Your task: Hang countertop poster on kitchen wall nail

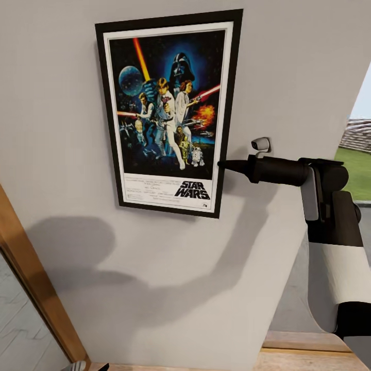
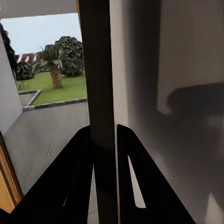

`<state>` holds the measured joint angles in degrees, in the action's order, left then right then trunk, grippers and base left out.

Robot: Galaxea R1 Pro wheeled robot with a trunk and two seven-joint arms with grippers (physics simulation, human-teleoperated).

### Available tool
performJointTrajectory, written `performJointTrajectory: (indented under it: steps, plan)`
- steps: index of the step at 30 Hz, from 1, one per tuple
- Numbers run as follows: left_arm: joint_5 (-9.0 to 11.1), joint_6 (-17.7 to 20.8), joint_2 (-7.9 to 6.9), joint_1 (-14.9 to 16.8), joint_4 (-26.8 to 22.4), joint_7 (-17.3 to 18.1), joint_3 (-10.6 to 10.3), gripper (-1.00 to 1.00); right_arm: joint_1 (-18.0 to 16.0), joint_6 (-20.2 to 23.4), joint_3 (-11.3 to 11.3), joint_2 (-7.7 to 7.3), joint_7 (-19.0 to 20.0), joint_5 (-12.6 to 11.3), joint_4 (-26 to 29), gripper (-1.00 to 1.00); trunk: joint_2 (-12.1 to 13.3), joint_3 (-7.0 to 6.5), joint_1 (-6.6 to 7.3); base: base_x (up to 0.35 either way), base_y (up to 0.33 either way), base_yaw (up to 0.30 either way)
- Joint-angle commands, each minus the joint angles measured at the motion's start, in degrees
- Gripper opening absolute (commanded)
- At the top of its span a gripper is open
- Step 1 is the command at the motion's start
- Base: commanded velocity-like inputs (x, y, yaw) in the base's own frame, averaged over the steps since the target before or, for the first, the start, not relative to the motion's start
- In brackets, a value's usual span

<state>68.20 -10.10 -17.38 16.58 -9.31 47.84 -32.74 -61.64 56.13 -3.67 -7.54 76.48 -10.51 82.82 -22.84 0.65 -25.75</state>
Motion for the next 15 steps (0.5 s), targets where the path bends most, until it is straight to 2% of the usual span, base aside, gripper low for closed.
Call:
performJointTrajectory:
  steps: [1,15]
  plan:
    - [0.35,-0.36,-0.03,0.03,0.01,0.06,-0.48,1.0,-0.02,0.49,-0.01,0.01,0.16,-0.21,-0.03,-1.0,-0.08,0.07,-0.03,0.012,0.0,0.0]
    - [0.35,-0.36,-0.03,0.03,0.0,0.06,-0.48,1.0,-0.04,0.5,-0.02,0.01,0.16,-0.21,-0.03,-1.0,-0.08,0.07,-0.03,0.002,0.0,0.0]
